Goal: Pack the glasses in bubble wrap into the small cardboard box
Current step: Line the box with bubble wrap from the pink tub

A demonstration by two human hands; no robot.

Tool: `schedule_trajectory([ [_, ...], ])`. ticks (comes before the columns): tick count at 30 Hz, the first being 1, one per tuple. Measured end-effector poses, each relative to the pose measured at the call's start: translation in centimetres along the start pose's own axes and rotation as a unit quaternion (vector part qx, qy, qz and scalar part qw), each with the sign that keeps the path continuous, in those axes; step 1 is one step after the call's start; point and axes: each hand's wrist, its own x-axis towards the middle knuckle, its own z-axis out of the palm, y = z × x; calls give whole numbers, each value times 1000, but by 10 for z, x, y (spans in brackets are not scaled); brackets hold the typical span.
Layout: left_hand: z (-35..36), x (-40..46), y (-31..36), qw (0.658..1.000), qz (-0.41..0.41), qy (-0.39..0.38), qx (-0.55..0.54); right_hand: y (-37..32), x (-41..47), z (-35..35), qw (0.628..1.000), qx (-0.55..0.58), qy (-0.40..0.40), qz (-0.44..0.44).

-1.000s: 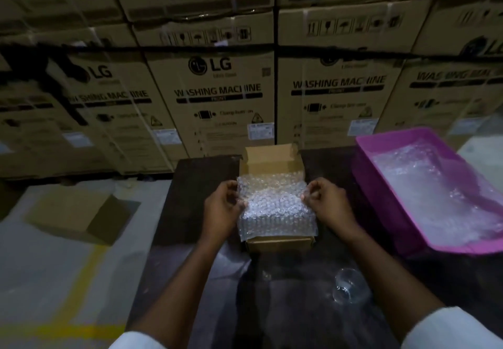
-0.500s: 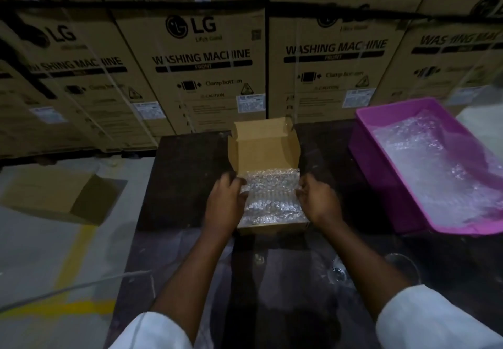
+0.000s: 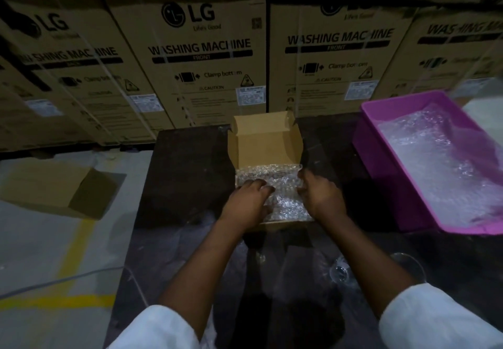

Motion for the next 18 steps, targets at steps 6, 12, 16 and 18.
schedule_trajectory([
  [6,-5,3,3,998,-55,6,-10,-1,3,3,1000,-23,3,-11],
  [12,-7,14,5,997,-72,-20,-11,-3,7,7,999,-51,-9,-14],
  [16,0,14,6,992,-92,-90,-21,-11,2,-1,993,-36,95,-61],
  [18,1,14,8,991,-93,-97,-25,-23,-1,-7,989,4,90,-116],
])
